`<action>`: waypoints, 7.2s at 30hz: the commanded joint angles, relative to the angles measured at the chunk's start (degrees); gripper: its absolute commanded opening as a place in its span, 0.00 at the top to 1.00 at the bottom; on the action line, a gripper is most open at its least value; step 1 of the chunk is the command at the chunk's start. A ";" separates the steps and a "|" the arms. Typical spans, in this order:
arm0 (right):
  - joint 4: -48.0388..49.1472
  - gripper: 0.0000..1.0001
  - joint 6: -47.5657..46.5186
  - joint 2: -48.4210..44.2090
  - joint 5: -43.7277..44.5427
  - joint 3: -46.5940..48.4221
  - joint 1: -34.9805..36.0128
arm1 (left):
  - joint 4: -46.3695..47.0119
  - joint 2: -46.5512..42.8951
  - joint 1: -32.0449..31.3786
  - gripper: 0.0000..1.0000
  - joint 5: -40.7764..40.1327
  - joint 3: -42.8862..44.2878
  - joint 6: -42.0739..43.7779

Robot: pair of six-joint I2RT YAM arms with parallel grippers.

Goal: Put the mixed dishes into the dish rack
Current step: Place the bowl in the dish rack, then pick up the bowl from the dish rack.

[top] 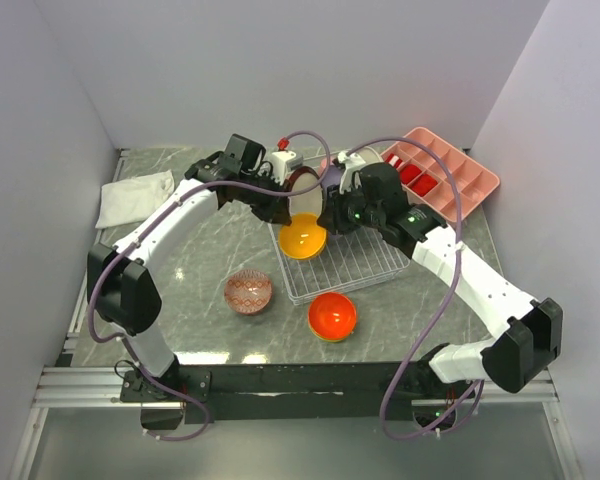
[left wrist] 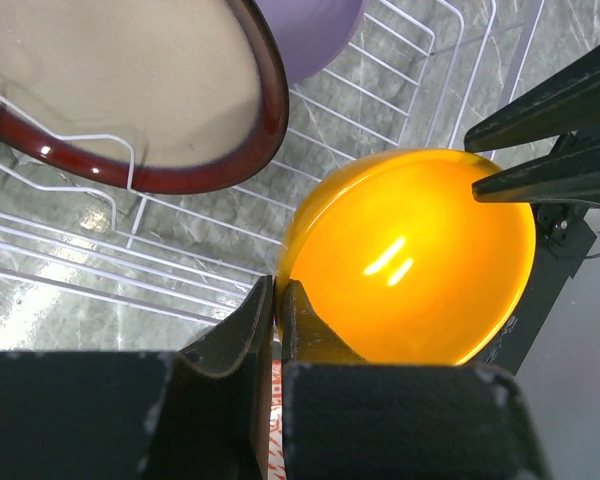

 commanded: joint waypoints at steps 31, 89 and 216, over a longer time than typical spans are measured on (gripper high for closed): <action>-2.79 1.00 -21.26 -5.19 33.88 -3.74 -0.01 | 6.19 -6.58 -0.19 0.35 -14.69 -1.01 -1.45; 11.92 1.00 -52.66 24.34 75.92 -16.41 22.07 | 18.32 -29.17 3.59 0.33 -19.00 -21.93 -2.41; -27.47 1.00 -0.45 29.81 42.35 21.82 21.54 | 26.41 -40.16 23.28 0.18 -21.38 -26.94 -7.42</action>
